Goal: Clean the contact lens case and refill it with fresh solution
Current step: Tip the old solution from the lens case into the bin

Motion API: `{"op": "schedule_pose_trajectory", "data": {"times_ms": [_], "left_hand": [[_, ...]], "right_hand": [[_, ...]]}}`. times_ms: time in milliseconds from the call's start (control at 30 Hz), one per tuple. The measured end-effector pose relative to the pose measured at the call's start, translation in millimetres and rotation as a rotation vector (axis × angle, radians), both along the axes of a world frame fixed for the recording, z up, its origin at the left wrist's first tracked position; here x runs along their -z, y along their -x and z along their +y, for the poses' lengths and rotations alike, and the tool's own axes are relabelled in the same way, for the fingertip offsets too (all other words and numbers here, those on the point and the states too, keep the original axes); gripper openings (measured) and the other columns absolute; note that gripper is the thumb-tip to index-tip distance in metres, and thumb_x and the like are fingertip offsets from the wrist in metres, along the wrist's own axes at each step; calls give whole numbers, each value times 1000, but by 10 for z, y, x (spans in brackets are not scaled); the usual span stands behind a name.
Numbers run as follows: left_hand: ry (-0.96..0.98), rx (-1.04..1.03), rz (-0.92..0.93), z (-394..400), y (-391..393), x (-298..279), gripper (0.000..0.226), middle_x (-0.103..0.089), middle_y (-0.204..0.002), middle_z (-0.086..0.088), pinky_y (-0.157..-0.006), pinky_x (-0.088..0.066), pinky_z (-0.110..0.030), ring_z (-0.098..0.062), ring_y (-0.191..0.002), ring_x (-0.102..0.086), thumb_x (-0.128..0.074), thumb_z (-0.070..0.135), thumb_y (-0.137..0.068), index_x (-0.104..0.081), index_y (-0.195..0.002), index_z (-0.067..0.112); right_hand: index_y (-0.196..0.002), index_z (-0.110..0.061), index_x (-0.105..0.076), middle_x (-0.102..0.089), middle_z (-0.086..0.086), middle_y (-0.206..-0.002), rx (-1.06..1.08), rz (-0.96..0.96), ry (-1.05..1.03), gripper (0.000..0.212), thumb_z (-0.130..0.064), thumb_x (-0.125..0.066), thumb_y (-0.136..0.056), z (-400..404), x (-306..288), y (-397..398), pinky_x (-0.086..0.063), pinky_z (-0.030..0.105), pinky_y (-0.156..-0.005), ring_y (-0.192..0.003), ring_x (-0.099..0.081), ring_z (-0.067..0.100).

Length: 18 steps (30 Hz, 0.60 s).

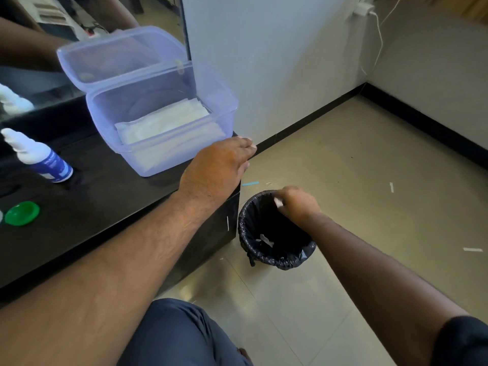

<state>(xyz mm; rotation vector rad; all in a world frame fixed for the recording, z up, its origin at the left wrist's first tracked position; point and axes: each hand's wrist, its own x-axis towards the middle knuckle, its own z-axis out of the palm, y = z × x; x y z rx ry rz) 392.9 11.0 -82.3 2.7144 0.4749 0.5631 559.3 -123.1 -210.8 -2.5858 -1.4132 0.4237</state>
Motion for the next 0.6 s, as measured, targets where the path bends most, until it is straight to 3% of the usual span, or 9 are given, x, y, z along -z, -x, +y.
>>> {"op": "schedule_pose_trajectory", "data": {"times_ms": [100, 200, 267, 367, 600], "left_hand": [[47, 2, 12, -1, -6, -9, 35, -59, -135, -1, -104, -32, -20, -14, -126, -54, -61, 13, -91, -63, -126, 14], [69, 0, 47, -38, -5, -87, 36, -56, -139, -1, -107, -33, -24, -15, -130, -49, -56, 14, -94, -60, -130, 13], [105, -20, 55, -76, 39, -156, 32, -62, -131, -4, -106, -40, -33, -21, -123, -55, -55, 12, -93, -64, -124, 11], [126, -84, 5, -135, 321, -226, 23, -72, -106, -12, -87, -53, -45, -29, -101, -66, -54, 10, -91, -70, -105, 4], [74, -199, -79, -53, 1373, -254, 27, -74, -105, -5, -84, -57, -39, -23, -97, -70, -58, 16, -84, -74, -103, 7]], "right_hand": [[-116, -18, -65, -69, -3, -101, 355, 489, -418, 41, -7, -74, -78, -9, -197, 25, -49, 17, -75, -76, -61, 7], [-109, -15, -66, -73, -4, -92, 349, 860, -653, 40, 5, -74, -75, -59, -609, 180, -53, 20, -76, -82, -68, 9], [-108, -9, -65, -74, -7, -82, 288, 948, -700, 40, 11, -71, -74, -76, -870, 295, -52, 14, -68, -77, -69, 4], [-109, -5, -65, -74, -6, -81, 211, 982, -698, 36, 10, -69, -76, -115, -1213, 432, -48, 9, -58, -70, -67, -1], [-104, -12, -71, -73, 1, -88, 33, 1030, -689, 38, -2, -76, -68, -31, -1527, 877, -46, 16, -56, -69, -62, 5]]}}
